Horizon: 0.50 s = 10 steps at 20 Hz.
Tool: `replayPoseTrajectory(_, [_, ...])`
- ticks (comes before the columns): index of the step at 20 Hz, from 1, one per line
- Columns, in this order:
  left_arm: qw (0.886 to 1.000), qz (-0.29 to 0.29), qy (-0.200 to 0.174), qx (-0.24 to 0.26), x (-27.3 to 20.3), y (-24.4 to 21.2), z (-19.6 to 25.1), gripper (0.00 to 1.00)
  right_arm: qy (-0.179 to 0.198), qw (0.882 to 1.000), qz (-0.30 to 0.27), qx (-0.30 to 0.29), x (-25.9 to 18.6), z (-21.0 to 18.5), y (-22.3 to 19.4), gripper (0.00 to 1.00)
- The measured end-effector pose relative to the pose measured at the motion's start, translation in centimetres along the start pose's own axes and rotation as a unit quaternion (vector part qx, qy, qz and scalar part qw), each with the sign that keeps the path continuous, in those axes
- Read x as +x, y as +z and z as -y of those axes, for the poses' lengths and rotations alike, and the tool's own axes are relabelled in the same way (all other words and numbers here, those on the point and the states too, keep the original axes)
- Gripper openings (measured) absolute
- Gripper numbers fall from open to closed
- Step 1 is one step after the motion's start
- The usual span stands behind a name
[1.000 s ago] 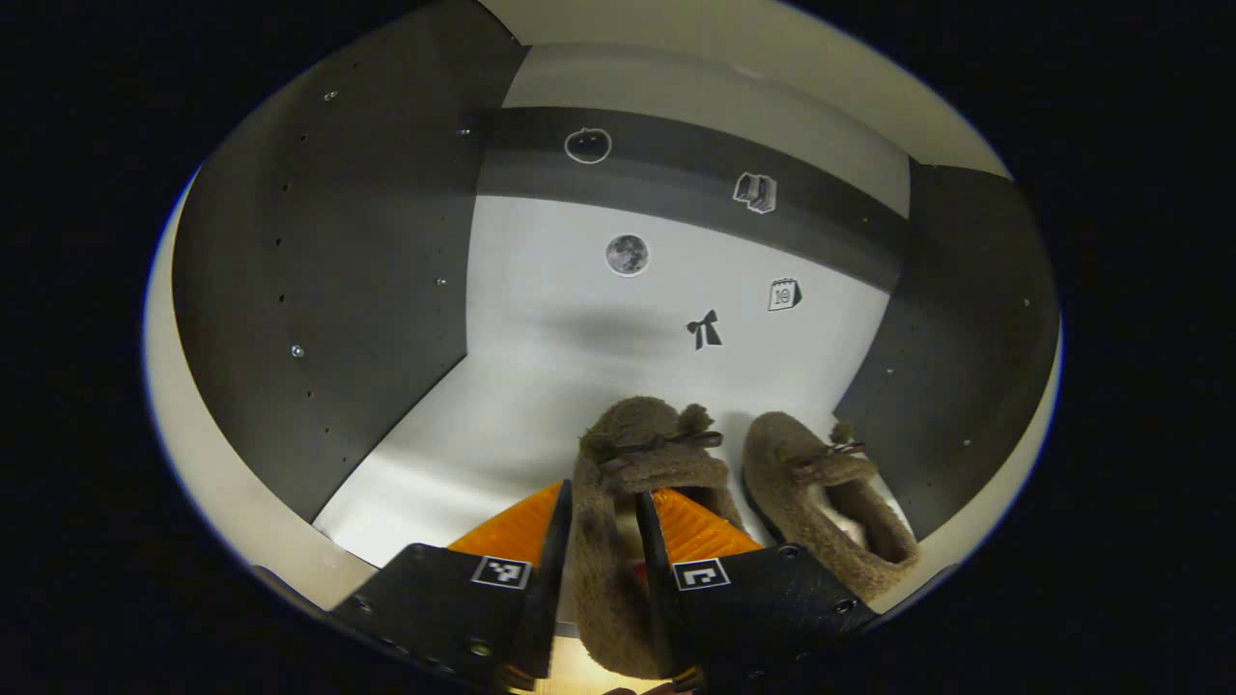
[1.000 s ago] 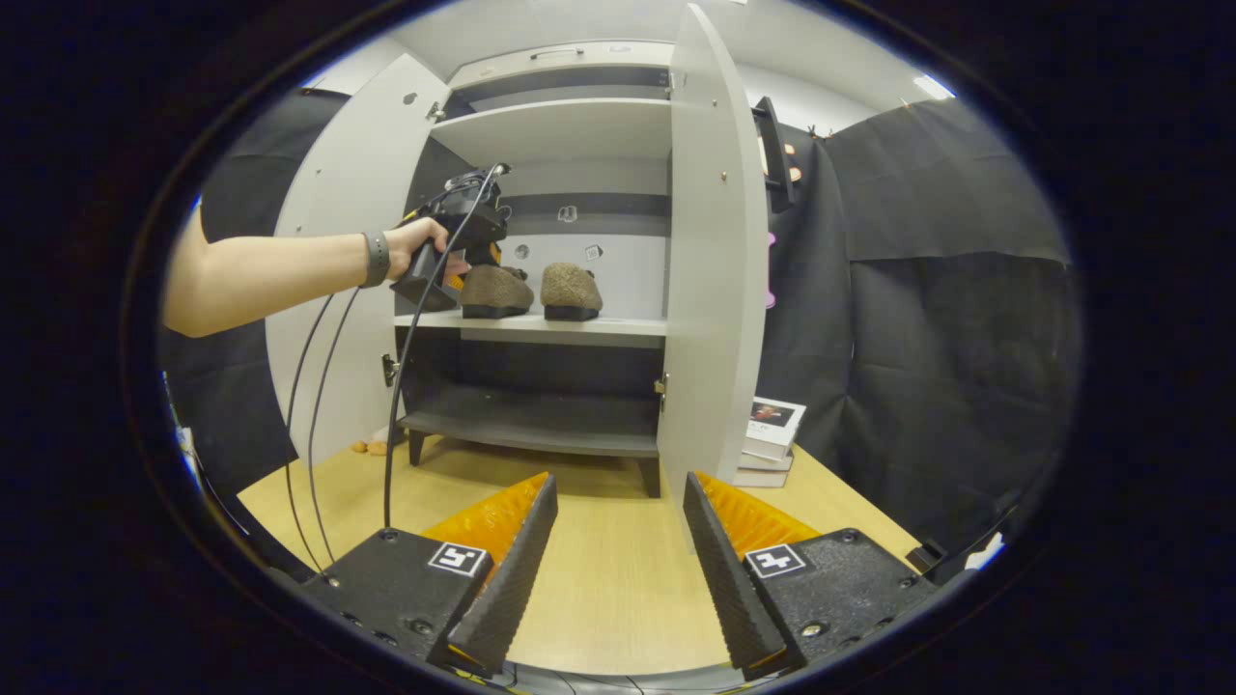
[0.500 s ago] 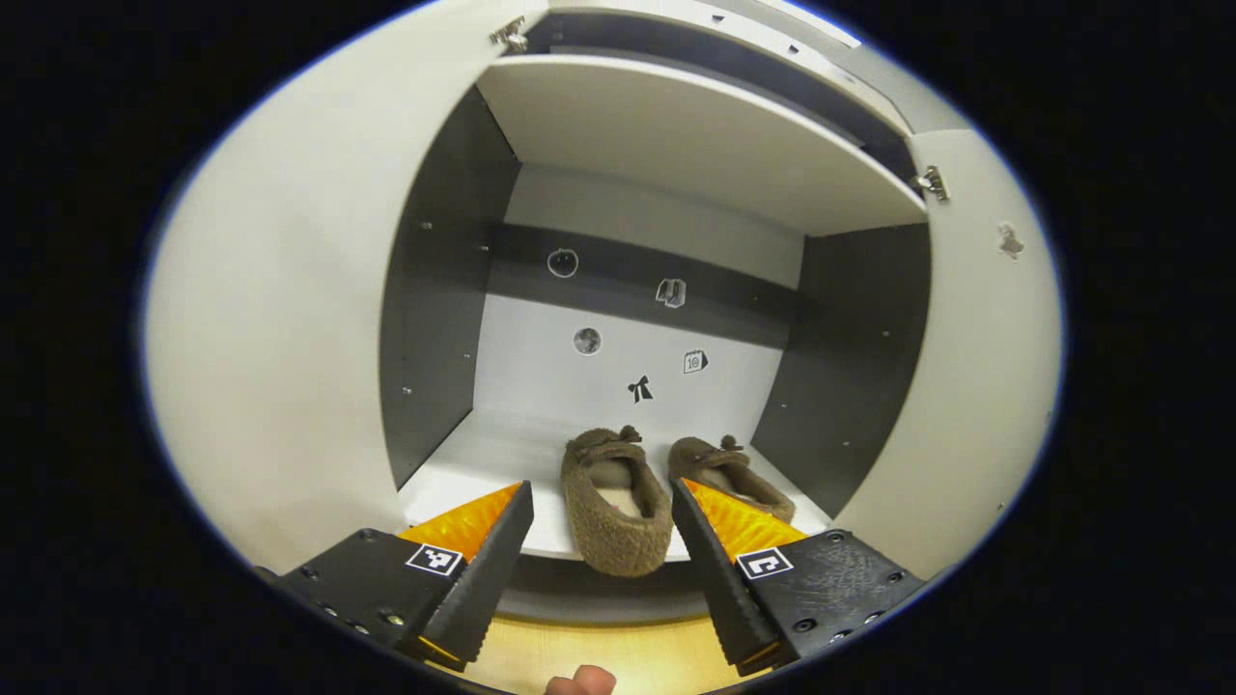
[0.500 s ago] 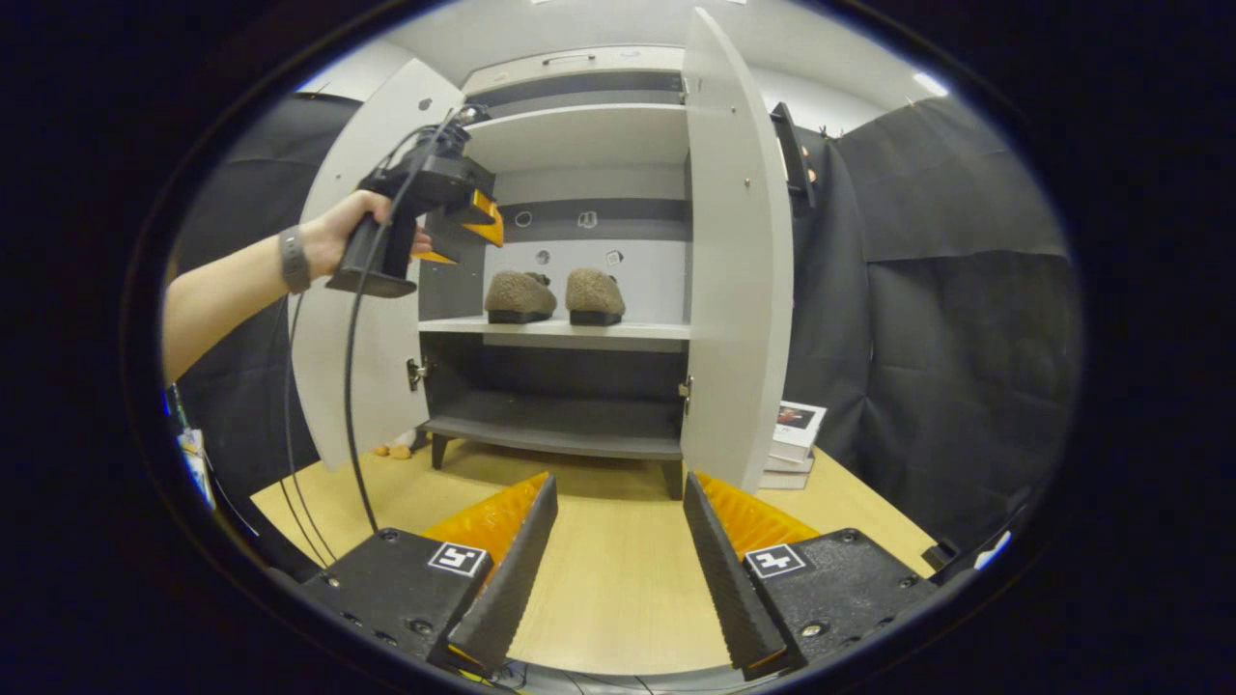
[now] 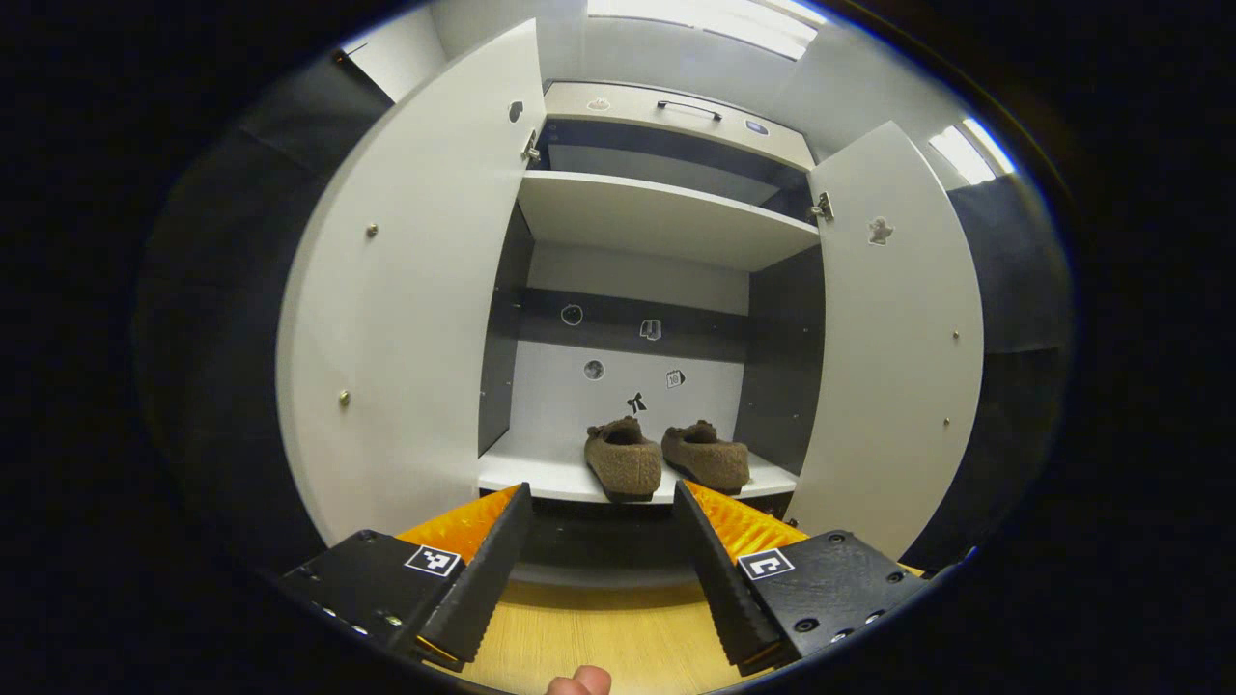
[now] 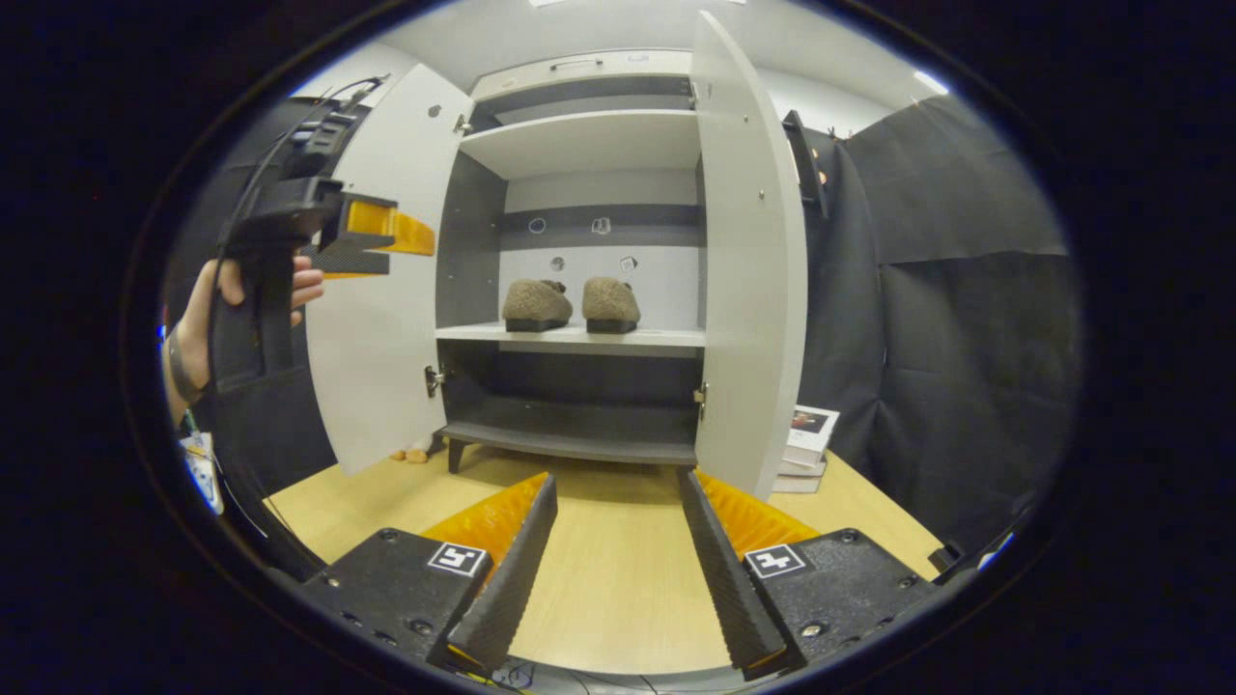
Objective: Grab one shoe with the right hand and put it into the shoe cabinet, grab the other shoe with the left hand and put it into the shoe cabinet; then close the right door with the right hand and the left door with the left hand.
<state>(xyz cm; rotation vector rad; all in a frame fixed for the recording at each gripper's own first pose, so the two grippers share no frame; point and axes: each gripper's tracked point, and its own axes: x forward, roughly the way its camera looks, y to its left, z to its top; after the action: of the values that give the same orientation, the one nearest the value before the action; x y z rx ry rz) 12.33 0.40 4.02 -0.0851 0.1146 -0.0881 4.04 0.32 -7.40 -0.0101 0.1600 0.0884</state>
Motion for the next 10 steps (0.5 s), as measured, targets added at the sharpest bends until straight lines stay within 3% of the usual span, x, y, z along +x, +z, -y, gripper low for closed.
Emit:
replayPoseTrajectory(2, [1.0,0.012,0.01,-0.002,-2.3,-1.8,-0.1,0.89,0.0,1.0,0.004,0.0,-0.2,-0.1,0.2,0.83])
replayPoseTrajectory(5, [0.997,0.029,0.06,0.035,-5.4,-5.0,-1.8,0.88,0.004,1.0,0.004,0.003,-0.7,-0.4,-0.2,0.83])
replayPoseTrajectory(10, [0.997,0.008,0.056,0.053,-9.2,-9.1,0.2,0.88,0.002,1.0,-0.008,0.007,-1.4,-0.4,-1.2,0.83])
